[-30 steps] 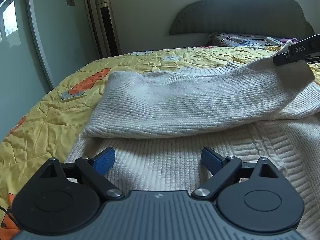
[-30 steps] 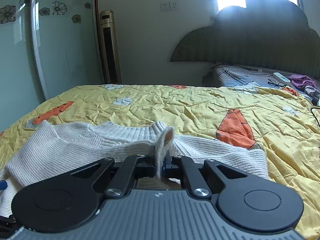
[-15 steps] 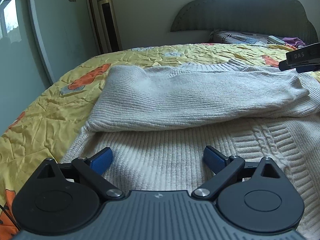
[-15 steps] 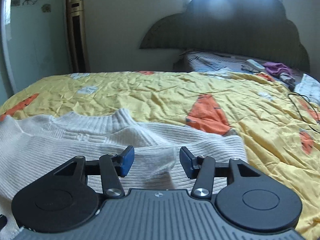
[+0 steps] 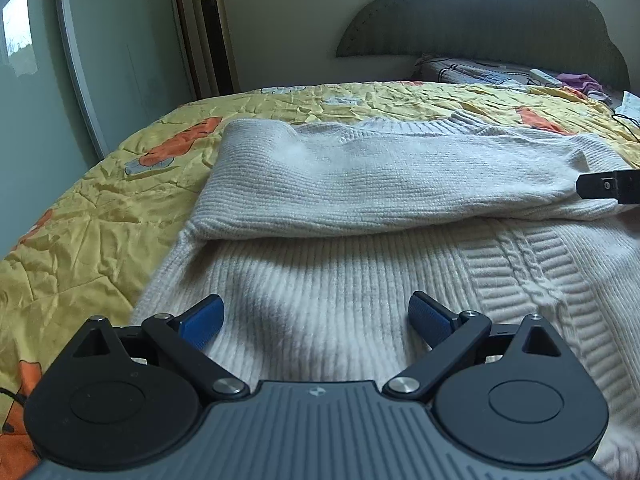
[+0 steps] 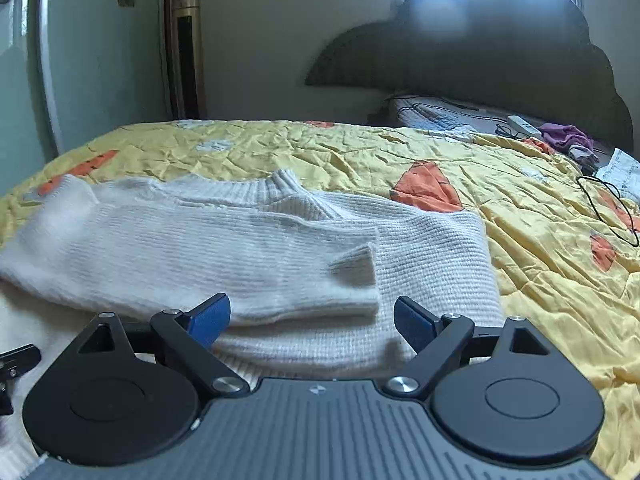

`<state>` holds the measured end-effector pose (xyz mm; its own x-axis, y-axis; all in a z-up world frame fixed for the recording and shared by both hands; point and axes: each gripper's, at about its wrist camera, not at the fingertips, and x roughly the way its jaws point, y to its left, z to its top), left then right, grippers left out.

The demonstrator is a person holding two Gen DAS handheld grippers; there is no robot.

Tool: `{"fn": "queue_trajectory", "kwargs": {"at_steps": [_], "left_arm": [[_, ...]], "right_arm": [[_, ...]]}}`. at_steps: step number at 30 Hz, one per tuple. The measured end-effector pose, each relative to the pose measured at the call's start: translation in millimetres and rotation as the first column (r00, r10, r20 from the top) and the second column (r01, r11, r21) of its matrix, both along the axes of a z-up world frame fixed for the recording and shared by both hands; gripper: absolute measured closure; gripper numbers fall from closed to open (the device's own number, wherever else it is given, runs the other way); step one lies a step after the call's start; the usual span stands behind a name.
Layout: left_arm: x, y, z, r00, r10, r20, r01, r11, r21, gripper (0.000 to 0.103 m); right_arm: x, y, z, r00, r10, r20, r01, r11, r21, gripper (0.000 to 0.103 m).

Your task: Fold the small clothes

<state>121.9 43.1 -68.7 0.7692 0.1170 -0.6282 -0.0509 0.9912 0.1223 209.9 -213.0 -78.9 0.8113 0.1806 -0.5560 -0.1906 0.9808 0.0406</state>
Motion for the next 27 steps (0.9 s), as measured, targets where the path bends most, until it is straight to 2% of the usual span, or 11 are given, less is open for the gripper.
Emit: {"fn": "queue_trajectory", "kwargs": {"at_steps": [4,9,13,15,17,19,20,22,25,27], "left_arm": [[-41.3,6.1,3.8,0.998,-0.039,0.044,0.035,0.995,0.089,0.003],[-76.2,23.3,11.5,0.991,-0.058,0.122,0.037,0.985,0.169,0.003],[-86.4,26.2,7.8,0.992,-0.059,0.115,0.023,0.955,0.296,0.003],[-89.3,30.6,5.1,0.996,-0.05,0.08,0.027,0.962,0.27,0.004],[-92.9,32.0,8.6,0.996,-0.047,0.076,0.027,0.97,0.242,0.004],[-95.0,29.8,10.0,0.996,-0.038,0.074,0.017,0.963,0.268,0.003],[-96.6,26.8,9.1,0.997,-0.032,0.076,0.009,0.957,0.29,0.003],[-99.0,23.8,8.1,0.996,-0.032,0.081,0.006,0.952,0.305,0.003],[-101.3,31.7,9.4,0.996,-0.025,0.085,0.005,0.972,0.235,0.003],[-103.0,42.4,13.2,0.997,-0.004,0.082,-0.015,0.974,0.228,0.003]], "right_arm": [[-47.5,-16.3,1.1,0.999,0.052,0.007,-0.052,0.998,0.027,0.01],[-94.2,-49.6,-3.5,1.0,-0.02,0.007,0.02,0.999,0.044,0.01],[-123.5,-59.7,-7.4,0.997,-0.062,0.04,0.064,0.997,-0.049,0.009],[-132.6,-61.3,-12.1,0.997,-0.052,0.053,0.057,0.994,-0.095,0.007],[-135.8,-66.7,-17.7,0.999,-0.033,0.019,0.033,0.999,-0.041,0.006],[-141.6,-69.3,-21.1,1.0,-0.001,0.009,0.001,0.999,0.034,0.006],[-147.0,-67.5,-20.8,1.0,0.005,0.024,-0.006,0.999,0.038,0.006],[-154.2,-61.5,-19.4,0.999,0.017,0.05,-0.018,1.0,0.009,0.005],[-159.0,-54.1,-17.3,0.997,0.022,0.07,-0.019,0.999,-0.045,0.005],[-161.9,-51.4,-14.9,0.997,0.001,0.081,0.008,0.994,-0.112,0.009]]}}
